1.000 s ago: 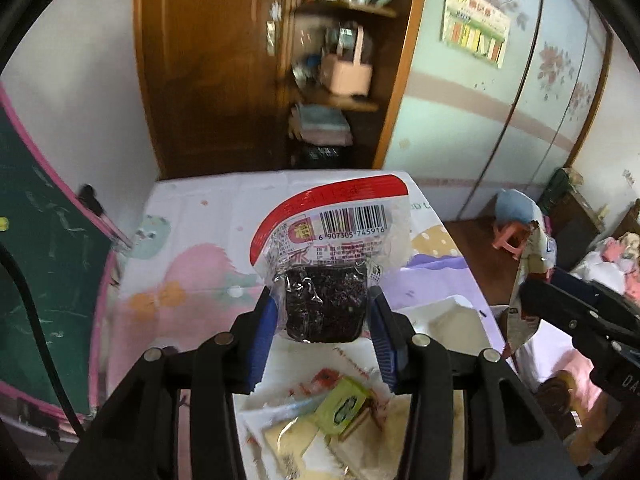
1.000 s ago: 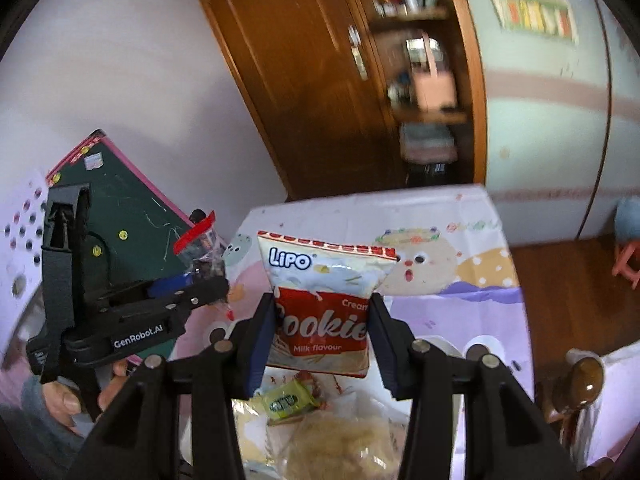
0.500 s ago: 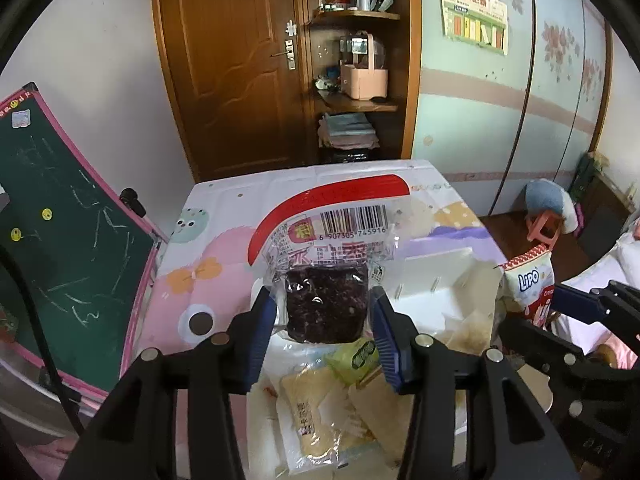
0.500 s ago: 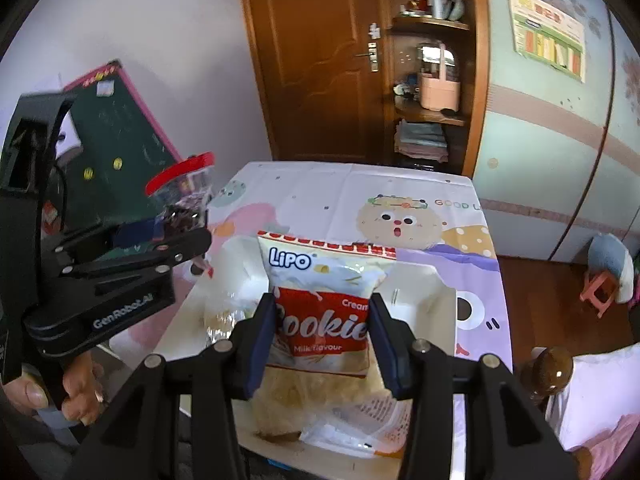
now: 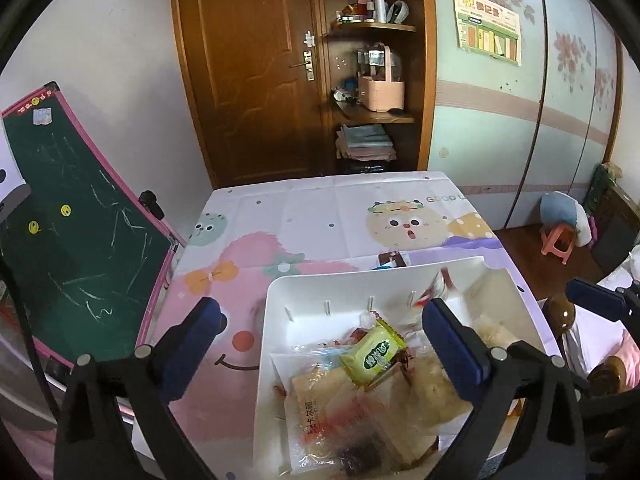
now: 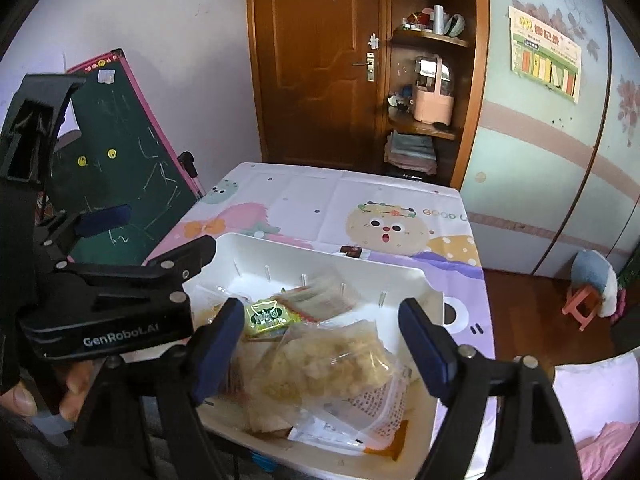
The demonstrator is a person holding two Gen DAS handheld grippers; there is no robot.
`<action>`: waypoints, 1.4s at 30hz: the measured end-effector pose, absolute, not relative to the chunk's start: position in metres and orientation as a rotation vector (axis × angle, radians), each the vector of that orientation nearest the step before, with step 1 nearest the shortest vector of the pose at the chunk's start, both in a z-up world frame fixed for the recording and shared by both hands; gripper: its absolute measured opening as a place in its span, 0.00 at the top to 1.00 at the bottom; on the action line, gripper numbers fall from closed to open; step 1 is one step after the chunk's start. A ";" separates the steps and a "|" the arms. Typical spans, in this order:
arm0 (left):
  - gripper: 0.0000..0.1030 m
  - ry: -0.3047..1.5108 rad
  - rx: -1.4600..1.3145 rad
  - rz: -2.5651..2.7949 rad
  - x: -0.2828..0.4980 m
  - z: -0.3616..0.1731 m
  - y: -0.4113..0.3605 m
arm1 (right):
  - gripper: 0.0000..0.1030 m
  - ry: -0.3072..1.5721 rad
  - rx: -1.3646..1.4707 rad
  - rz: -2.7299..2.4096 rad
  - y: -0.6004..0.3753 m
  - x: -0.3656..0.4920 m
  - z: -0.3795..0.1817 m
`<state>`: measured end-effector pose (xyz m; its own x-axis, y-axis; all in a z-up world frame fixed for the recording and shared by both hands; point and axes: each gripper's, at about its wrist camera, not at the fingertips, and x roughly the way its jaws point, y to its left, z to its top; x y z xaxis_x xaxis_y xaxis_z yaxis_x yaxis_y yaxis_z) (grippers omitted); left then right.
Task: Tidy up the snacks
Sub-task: 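Move both open tools back toward the last snacks on the cloth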
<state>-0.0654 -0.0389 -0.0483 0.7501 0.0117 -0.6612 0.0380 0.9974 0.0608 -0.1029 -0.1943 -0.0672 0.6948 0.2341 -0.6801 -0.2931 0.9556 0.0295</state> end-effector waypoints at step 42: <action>0.02 0.739 0.117 -0.042 -0.035 -0.061 -0.040 | 0.22 0.827 -0.004 0.248 -0.213 -0.061 -0.082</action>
